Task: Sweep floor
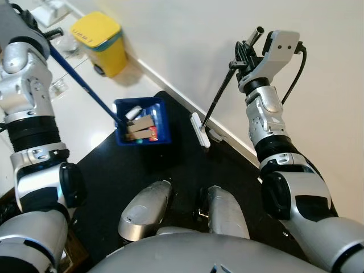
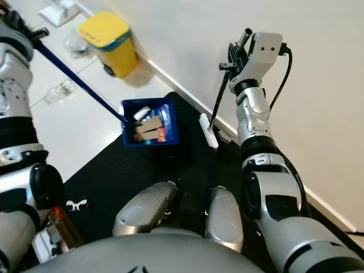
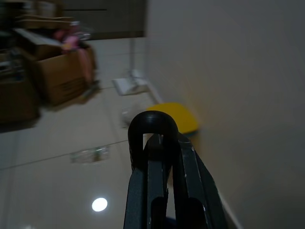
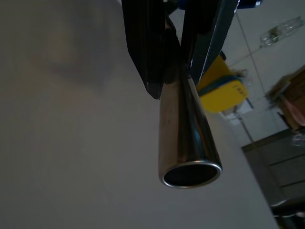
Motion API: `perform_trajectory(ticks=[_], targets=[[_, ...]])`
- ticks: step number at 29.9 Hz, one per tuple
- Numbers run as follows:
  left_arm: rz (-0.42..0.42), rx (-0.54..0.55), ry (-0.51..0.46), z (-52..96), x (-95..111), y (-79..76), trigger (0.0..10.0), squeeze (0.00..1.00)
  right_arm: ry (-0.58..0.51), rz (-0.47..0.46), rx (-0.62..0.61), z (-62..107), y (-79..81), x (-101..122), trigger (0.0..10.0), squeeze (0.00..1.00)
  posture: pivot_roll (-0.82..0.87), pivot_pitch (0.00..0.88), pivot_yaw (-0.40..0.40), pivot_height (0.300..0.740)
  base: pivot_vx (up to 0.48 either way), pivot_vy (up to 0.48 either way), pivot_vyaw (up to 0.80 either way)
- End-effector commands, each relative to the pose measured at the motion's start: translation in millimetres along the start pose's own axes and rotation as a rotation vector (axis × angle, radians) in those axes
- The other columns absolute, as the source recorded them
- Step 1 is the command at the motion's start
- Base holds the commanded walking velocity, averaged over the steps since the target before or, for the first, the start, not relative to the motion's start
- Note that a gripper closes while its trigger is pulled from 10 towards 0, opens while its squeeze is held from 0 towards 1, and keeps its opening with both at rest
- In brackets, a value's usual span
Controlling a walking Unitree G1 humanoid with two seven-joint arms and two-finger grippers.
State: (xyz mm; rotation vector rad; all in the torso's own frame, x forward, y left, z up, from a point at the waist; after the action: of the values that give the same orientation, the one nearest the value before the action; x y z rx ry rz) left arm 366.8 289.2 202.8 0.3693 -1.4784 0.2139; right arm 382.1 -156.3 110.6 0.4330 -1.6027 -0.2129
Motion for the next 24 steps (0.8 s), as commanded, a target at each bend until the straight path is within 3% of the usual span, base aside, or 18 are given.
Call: perform_trajectory(ticks=[1, 24], targets=[[0.002, 0.022, -0.039, -2.0, 14.7, 8.2, 10.0, 0.0, -0.055, 0.009, 0.004, -3.4, -0.7, 12.6, 10.0, 0.0, 0.25, 0.0, -0.007, 0.74, 0.0, 0.0, 0.77], [0.035, 0.019, -0.052, -4.4, 21.5, 3.2, 10.0, 0.0, -0.054, 0.005, 0.01, -3.6, 0.0, 12.3, 10.0, 0.0, 0.25, 0.0, -0.007, 0.74, 0.0, 0.0, 0.76]])
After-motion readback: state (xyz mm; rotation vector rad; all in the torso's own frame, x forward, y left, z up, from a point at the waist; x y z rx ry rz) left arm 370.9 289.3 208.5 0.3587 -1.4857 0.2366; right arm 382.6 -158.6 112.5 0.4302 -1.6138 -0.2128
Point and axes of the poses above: a point about 5 cm out from each wrist's last joint towards the gripper, its own z axis pointing back from the gripper into the wrist, its own x axis along the axis of the wrist's last joint, y = z × x, the point moved 3 cm from there along -z, pointing out of the wrist towards the gripper, and after that the axes turned 13 degrees about -z, right-handed, at the moved point
